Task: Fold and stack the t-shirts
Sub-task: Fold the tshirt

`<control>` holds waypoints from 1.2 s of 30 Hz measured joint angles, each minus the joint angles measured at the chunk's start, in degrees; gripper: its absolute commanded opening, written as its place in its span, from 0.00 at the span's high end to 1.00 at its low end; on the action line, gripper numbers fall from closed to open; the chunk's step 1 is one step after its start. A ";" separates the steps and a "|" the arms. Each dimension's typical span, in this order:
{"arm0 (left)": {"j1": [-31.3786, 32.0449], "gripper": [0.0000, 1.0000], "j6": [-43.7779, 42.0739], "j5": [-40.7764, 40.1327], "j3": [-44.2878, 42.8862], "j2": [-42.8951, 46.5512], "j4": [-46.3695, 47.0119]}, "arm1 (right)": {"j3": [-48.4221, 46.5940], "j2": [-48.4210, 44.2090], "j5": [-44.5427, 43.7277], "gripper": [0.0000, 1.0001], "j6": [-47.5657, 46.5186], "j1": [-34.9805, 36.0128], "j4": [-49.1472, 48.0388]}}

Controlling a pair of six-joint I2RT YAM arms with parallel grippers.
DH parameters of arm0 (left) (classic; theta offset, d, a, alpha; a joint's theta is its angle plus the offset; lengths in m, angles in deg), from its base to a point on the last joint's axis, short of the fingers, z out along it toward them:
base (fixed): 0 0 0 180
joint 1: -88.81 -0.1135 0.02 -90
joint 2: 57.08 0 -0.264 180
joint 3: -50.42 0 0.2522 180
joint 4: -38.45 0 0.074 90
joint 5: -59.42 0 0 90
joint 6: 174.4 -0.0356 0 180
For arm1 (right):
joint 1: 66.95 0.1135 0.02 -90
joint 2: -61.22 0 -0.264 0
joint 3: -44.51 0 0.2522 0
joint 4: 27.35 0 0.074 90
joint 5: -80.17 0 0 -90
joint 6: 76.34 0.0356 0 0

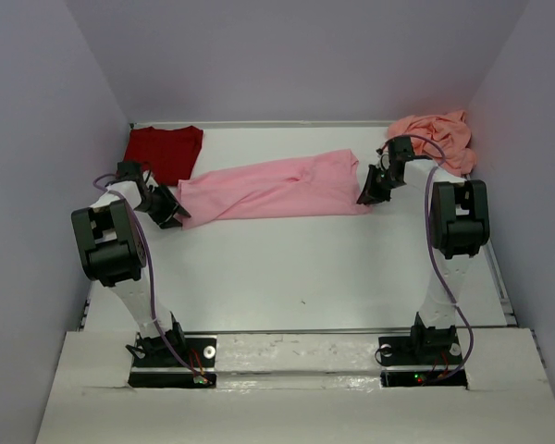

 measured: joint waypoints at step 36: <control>0.00 0.80 -2.80 -1.79 -6.69 -1.73 -3.52 | -2.86 0.57 -1.86 1.00 -1.79 -4.59 2.36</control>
